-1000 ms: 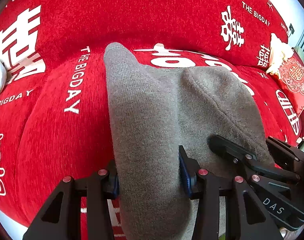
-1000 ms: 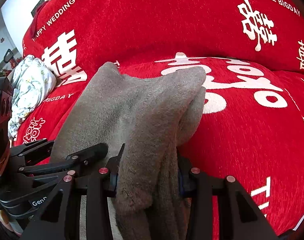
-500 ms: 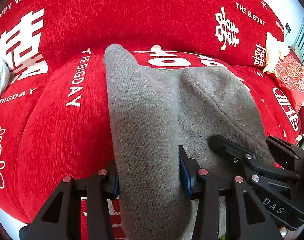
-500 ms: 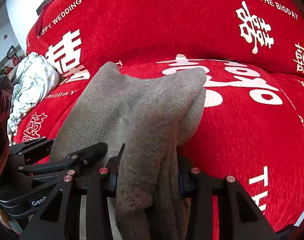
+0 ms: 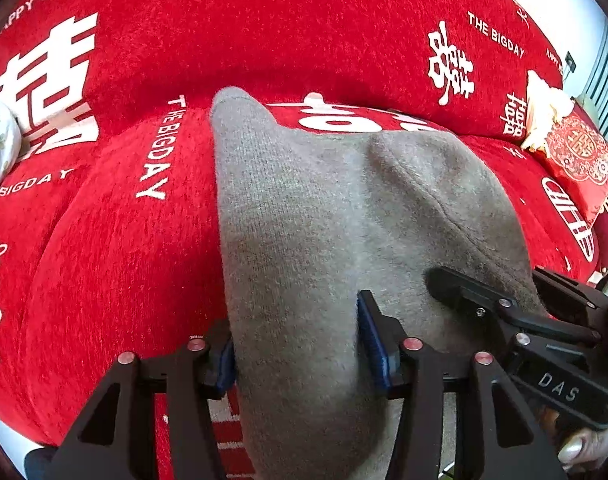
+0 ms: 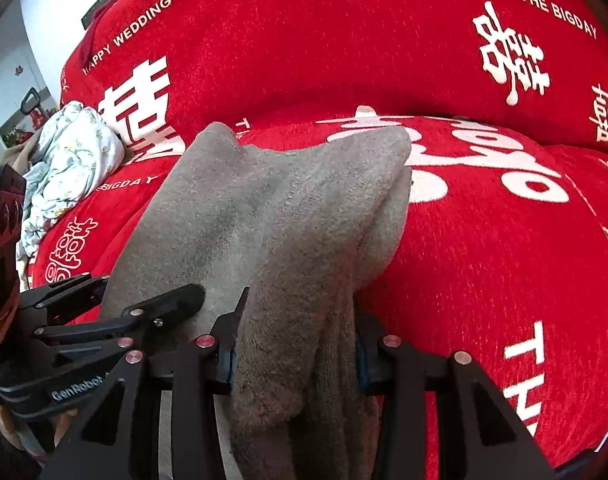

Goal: Fold small clothes
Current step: 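Hold the sweater edge with both grippers and press it flat, then open both grippers and withdraw from the folded sweater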

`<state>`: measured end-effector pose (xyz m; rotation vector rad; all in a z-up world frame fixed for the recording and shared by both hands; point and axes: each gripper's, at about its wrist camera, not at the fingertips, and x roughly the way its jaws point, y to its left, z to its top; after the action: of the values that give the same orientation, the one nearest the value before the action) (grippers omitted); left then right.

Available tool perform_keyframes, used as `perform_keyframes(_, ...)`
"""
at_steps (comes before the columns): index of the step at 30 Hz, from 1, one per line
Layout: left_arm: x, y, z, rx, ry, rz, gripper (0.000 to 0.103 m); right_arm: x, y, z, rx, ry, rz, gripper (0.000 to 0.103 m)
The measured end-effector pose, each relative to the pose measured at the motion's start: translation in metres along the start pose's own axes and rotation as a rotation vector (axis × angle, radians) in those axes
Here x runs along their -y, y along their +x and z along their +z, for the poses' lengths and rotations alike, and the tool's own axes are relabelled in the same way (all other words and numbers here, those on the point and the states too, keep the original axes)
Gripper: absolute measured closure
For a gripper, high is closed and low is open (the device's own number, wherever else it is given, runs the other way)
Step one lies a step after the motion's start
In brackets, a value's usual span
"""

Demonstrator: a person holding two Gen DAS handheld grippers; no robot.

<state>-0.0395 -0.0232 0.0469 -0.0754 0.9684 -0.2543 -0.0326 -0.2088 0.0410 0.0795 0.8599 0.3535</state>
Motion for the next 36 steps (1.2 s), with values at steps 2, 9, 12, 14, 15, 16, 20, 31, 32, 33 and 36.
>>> perform_keyframes(2, -0.001, -0.001, -0.003, 0.010, 0.007, -0.001, 0.044, 0.004, 0.001, -0.003, -0.002, 0.008, 0.010, 0.055)
perform_keyframes(9, -0.022, -0.016, -0.008, 0.025, -0.040, 0.011, 0.018, 0.033, -0.003, -0.009, -0.004, 0.073, 0.033, 0.037)
perform_keyframes(12, -0.027, -0.031, 0.005, 0.074, -0.068, 0.036, 0.018, 0.038, -0.024, 0.000, 0.063, 0.082, 0.000, 0.035)
perform_keyframes(14, -0.025, -0.033, 0.022, 0.085, -0.069, 0.044, 0.018, 0.034, -0.034, 0.011, 0.111, 0.063, 0.022, 0.035)
perform_keyframes(15, -0.022, -0.027, 0.033, 0.066, -0.058, 0.086, 0.018, 0.032, -0.035, 0.016, 0.120, 0.049, 0.037, 0.035)
perform_keyframes(16, -0.020, -0.019, 0.040, 0.044, -0.044, 0.138, 0.018, 0.028, -0.034, 0.020, 0.126, 0.031, 0.056, 0.035)
perform_keyframes(20, -0.019, 0.021, 0.058, -0.062, -0.008, 0.255, 0.018, 0.021, -0.001, 0.038, 0.040, 0.021, 0.181, 0.035)
perform_keyframes(31, -0.001, -0.007, 0.036, -0.008, 0.012, 0.267, 0.016, 0.005, -0.014, 0.025, 0.028, -0.036, 0.176, 0.035)
perform_keyframes(32, 0.001, -0.012, 0.032, 0.001, 0.016, 0.273, 0.016, -0.002, -0.024, 0.017, 0.040, -0.064, 0.189, 0.035)
perform_keyframes(33, 0.003, -0.016, 0.026, 0.009, 0.018, 0.279, 0.016, -0.009, -0.032, 0.008, 0.048, -0.090, 0.207, 0.033)
perform_keyframes(36, 0.006, -0.024, 0.002, 0.016, 0.023, 0.279, 0.016, -0.019, -0.035, -0.019, 0.030, -0.130, 0.227, 0.030)
